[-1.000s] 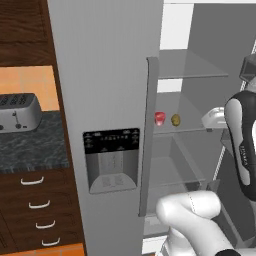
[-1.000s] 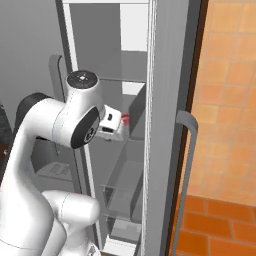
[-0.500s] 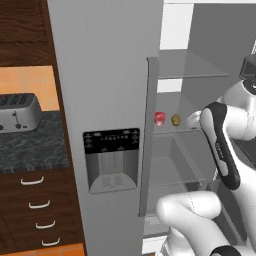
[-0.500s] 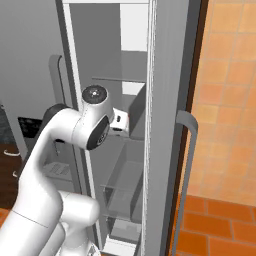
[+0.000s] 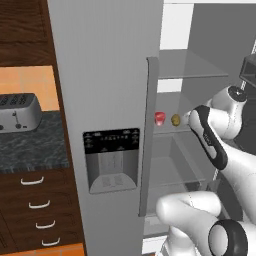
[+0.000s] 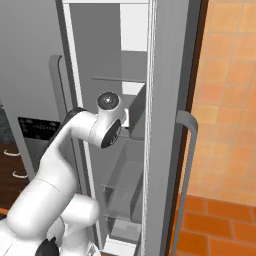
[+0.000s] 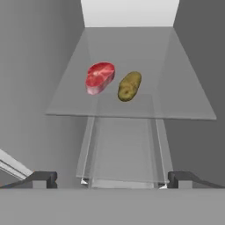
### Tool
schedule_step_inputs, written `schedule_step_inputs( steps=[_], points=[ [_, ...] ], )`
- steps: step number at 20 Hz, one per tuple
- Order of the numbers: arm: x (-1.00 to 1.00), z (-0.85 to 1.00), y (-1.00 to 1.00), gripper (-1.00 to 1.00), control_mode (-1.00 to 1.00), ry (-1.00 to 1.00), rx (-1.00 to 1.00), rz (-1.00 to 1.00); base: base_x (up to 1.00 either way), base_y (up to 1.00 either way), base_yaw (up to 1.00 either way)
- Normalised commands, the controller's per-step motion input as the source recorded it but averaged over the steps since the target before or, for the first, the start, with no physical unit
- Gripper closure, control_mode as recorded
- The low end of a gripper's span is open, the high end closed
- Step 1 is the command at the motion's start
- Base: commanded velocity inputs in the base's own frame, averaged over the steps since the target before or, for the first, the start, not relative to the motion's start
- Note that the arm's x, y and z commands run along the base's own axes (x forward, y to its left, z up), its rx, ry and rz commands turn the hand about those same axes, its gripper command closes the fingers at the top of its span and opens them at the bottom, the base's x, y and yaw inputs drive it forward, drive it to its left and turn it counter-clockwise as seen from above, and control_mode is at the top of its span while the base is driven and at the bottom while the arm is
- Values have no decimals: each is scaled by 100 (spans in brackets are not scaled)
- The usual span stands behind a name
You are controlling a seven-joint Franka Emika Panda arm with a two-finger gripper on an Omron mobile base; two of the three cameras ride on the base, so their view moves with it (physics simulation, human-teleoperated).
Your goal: Place one potato and one steak in each tupperware on the nearby counter, to pack two identical lunches.
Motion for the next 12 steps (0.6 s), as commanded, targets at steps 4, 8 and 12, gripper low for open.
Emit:
schedule_step_inputs(
  steps=[4,8,12],
  points=[
    [90,-11,-3,-100,-100,7,0,-4,0,0,0],
    [56,-21,-7,-100,-100,3,0,-5,0,0,0],
    [47,-31,-29,-100,-100,2,0,0,0,0,0]
  ],
)
